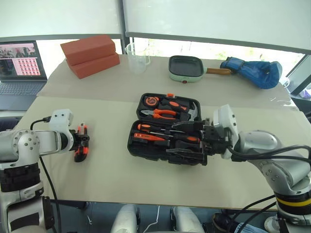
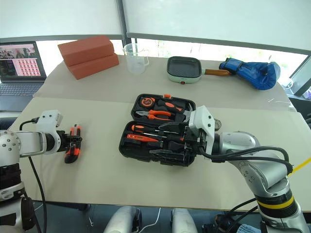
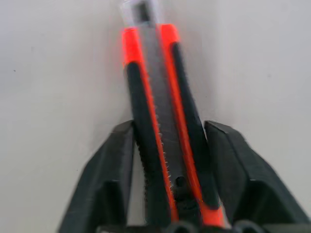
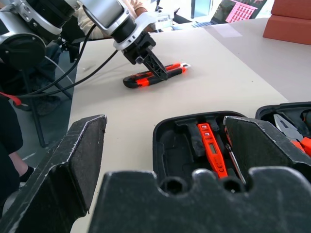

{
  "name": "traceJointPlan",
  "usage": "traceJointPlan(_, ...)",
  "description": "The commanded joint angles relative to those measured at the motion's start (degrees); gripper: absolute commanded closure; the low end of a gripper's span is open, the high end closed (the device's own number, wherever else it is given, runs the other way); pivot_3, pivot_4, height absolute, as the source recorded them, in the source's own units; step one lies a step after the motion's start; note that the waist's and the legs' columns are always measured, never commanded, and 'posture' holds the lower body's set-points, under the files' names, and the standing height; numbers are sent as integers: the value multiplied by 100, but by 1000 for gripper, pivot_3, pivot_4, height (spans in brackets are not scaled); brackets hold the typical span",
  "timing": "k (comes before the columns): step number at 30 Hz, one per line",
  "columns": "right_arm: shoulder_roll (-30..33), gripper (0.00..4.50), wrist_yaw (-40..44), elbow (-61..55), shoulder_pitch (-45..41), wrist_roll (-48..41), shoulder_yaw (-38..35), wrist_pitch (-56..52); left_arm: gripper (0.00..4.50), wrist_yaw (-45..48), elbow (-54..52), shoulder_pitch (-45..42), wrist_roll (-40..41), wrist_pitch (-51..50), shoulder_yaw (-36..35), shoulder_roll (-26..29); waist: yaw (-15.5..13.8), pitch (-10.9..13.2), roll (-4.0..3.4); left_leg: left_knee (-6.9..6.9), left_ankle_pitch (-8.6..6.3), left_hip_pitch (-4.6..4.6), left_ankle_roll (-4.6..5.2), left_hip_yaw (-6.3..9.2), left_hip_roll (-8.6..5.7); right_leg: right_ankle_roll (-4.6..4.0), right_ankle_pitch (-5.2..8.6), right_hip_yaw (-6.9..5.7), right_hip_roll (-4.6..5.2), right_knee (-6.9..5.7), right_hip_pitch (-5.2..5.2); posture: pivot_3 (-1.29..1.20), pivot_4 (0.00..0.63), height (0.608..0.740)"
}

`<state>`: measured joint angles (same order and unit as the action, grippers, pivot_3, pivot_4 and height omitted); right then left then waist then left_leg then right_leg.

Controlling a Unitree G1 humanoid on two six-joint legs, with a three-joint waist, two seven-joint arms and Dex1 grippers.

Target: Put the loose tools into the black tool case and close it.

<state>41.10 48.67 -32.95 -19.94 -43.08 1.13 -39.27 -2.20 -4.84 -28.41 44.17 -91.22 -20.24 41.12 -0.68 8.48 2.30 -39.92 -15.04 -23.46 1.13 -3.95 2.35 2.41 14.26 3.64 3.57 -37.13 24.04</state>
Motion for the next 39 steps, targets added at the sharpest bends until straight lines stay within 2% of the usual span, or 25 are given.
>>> traceJointPlan(1,89,0,39,-89,-88,-100,-234,14,2967,263,126,-12,42,-127,202,129,5,0,0,2,0,2,0,0,-10,0,0,1,0,0,0,0,150,740)
traceJointPlan(2,115,0,55,-84,-89,-109,-243,2,2974,470,97,-96,-43,-17,317,274,6,0,0,4,0,3,0,0,-10,0,0,2,0,0,1,0,150,740)
traceJointPlan(6,315,0,210,-117,-28,-213,-306,-65,2978,2528,-138,-333,-377,1596,1586,1356,10,9,11,8,5,-10,-7,-2,-15,-1,1,2,-4,4,13,0,150,740)
traceJointPlan(8,383,0,186,-157,33,-282,-355,-124,2979,4305,-303,-587,-648,2720,2355,1914,7,11,14,11,8,-12,-11,-2,-15,-3,2,1,-4,10,15,0,150,740)
traceJointPlan(10,424,0,143,-241,118,-347,-412,-184,2979,5739,-205,-1040,-1119,3820,3101,2161,-8,12,13,12,10,-27,-15,-20,-16,-6,3,-6,-4,16,22,0,150,740)
traceJointPlan(15,457,0,-76,-508,356,-477,-556,-300,2979,7751,624,-2298,-2328,5580,4430,1736,-35,12,13,11,11,-33,-11,-55,-16,-8,6,-12,-10,27,16,0,150,740)
traceJointPlan(19,468,0,-328,-789,640,-551,-721,-369,2979,8960,959,-2812,-2884,6429,5092,1226,8,12,13,8,8,-40,-2,-58,-15,-3,8,-5,-15,30,20,0,150,740)
traceJointPlan(23,465,0,-679,-1098,997,-773,-1011,-463,2979,9386,1318,-3009,-3417,6969,5508,568,0,12,13,2,3,-49,8,-55,-16,5,13,0,-14,30,24,0,150,740)
traceJointPlan(27,536,0,-894,-1365,1365,-885,-1236,-510,2979,9308,1868,-3179,-3955,7105,5781,-185,-1,12,14,-21,-1,-64,16,-43,-17,12,12,0,-14,29,25,0,150,740)
traceJointPlan(32,525,0,-1087,-1466,1567,-942,-1301,-467,2979,9463,2090,-3302,-4294,6871,5913,-569,-1,12,14,-40,-8,-75,28,-4,-18,22,12,1,-13,27,24,0,150,740)
traceJointPlan(39,529,0,-1203,-1457,1577,-953,-1276,-417,2979,9396,2246,-3544,-4438,5470,5907,-1150,7,12,13,-43,-9,-76,30,13,-22,25,13,1,-13,24,23,0,150,740)
